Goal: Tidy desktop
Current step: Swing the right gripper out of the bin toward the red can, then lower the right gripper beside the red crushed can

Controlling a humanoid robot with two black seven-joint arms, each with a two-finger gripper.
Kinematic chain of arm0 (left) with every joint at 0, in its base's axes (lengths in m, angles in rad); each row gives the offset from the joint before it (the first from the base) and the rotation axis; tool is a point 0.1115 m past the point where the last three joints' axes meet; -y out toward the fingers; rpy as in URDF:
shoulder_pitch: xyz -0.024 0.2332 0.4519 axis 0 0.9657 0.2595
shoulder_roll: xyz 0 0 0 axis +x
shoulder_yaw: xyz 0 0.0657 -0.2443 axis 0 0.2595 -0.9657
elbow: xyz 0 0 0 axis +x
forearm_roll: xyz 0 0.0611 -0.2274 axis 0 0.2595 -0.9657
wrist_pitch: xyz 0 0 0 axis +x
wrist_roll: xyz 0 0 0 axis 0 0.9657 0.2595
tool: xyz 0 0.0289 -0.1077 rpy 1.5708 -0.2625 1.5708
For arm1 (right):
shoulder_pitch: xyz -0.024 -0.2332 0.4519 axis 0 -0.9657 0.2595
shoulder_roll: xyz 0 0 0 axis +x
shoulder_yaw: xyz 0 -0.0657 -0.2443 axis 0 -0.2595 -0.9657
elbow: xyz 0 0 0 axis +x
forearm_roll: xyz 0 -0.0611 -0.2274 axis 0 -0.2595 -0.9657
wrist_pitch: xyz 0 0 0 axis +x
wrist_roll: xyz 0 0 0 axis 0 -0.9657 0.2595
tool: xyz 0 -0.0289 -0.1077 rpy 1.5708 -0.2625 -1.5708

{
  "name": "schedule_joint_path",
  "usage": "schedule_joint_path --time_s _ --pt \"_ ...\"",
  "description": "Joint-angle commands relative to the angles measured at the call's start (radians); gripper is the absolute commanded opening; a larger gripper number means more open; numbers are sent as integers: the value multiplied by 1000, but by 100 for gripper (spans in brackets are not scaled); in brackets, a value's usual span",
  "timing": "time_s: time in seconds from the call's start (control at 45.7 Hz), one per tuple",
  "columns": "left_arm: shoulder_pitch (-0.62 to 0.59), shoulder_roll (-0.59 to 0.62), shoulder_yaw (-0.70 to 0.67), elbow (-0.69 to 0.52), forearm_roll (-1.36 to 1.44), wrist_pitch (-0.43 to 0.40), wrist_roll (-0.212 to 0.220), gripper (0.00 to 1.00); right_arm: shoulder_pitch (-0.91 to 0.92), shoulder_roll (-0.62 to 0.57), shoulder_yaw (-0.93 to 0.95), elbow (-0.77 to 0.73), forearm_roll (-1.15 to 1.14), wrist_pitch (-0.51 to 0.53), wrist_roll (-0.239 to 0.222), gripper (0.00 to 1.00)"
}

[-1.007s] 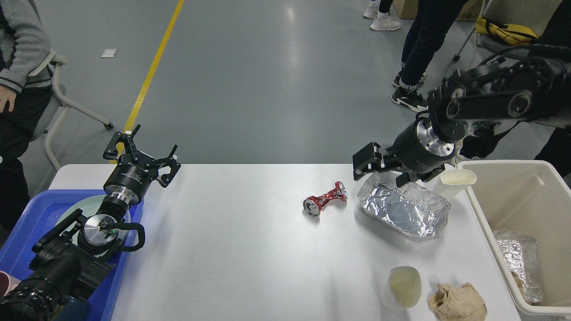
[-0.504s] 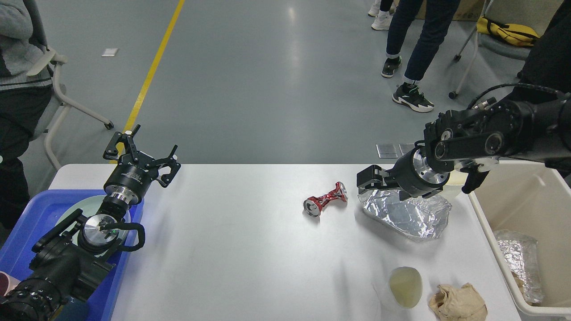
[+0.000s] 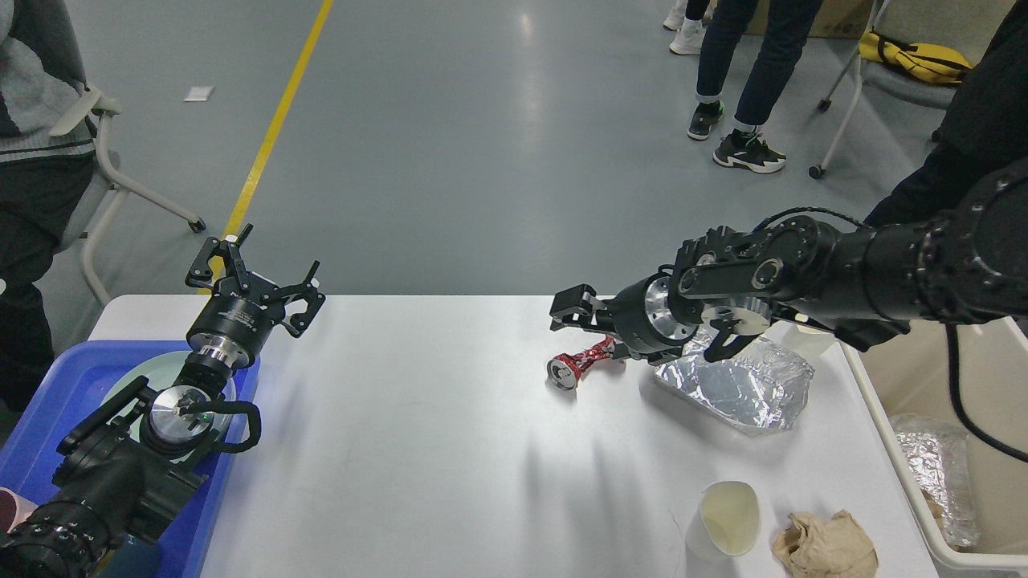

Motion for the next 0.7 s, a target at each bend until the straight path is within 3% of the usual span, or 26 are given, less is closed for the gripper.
schedule_joint_path --time_s 0.0,0.219,0.328,0.526,0.679 --pt "0 0 0 0 1 0 0 96 -39 78 17 -66 12 -38 -40 100" --pt "0 1 0 0 -1 0 0 96 -121 196 47 -158 17 -202 -186 100" --pt "0 0 -1 0 1 0 0 96 -197 231 48 -244 40 -215 -198 100" --pt "0 0 -1 0 -1 0 0 96 -231 222 77 -266 40 -251 -205 100" --pt "0 0 0 0 -1 0 0 96 -243 223 77 -263 29 -273 -284 100"
